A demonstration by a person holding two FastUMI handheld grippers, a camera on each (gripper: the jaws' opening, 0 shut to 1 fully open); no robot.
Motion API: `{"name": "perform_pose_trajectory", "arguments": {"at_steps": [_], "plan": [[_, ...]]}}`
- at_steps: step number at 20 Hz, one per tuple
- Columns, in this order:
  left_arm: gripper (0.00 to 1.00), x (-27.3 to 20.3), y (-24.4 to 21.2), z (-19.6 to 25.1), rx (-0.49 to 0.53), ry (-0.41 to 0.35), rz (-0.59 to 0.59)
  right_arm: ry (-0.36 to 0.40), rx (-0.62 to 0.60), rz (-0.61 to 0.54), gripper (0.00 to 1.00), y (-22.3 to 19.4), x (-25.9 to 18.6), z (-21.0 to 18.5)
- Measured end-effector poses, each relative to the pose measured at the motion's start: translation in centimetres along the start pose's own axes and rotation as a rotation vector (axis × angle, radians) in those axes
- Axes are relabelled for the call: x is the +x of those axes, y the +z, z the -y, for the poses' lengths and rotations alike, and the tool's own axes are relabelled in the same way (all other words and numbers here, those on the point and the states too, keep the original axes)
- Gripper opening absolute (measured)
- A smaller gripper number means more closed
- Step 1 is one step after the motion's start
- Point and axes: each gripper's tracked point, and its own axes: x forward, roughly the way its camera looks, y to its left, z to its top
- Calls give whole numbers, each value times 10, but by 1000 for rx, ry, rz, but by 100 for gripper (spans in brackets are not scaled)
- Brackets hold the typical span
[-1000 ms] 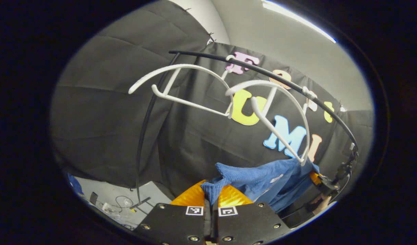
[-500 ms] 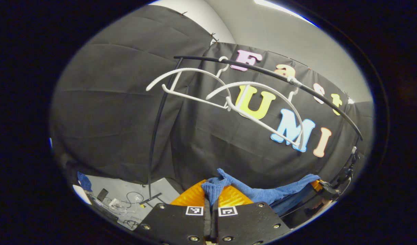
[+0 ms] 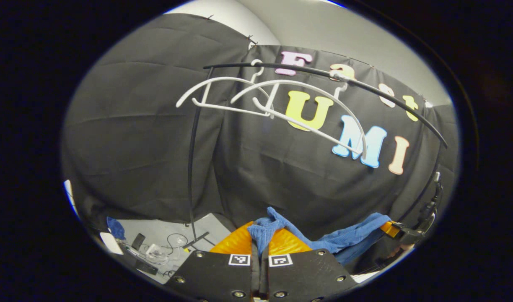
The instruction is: Grasp the clothes on the hanger with both hands and then place them into the laundry hamper below.
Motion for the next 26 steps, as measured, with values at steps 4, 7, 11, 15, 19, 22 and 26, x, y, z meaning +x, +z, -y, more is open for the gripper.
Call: {"name": "perform_pose_trajectory", "arguments": {"at_steps": [4, 7, 11, 15, 19, 22, 26], "plan": [[1, 8, -14, 18, 25, -60, -39, -12, 27, -30, 0, -11, -12, -8], [6, 8, -23, 22, 39, -135, -66, -62, 8, -43, 0, -20, -32, -14], [6, -7, -29, 1, 45, -232, -86, -145, 33, -31, 0, -24, -81, -37], [3, -30, -38, -46, 134, -249, -107, -223, 21, -21, 0, -26, -135, -78], [6, -53, -40, -69, 185, -354, -90, -264, 2, -5, 0, -28, -179, -114], [6, -71, -35, -75, 167, -405, -84, -258, -9, -10, 0, -29, -198, -139], [1, -81, -15, -72, 174, -436, -43, -242, 8, 8, 0, -24, -206, -152]]}}
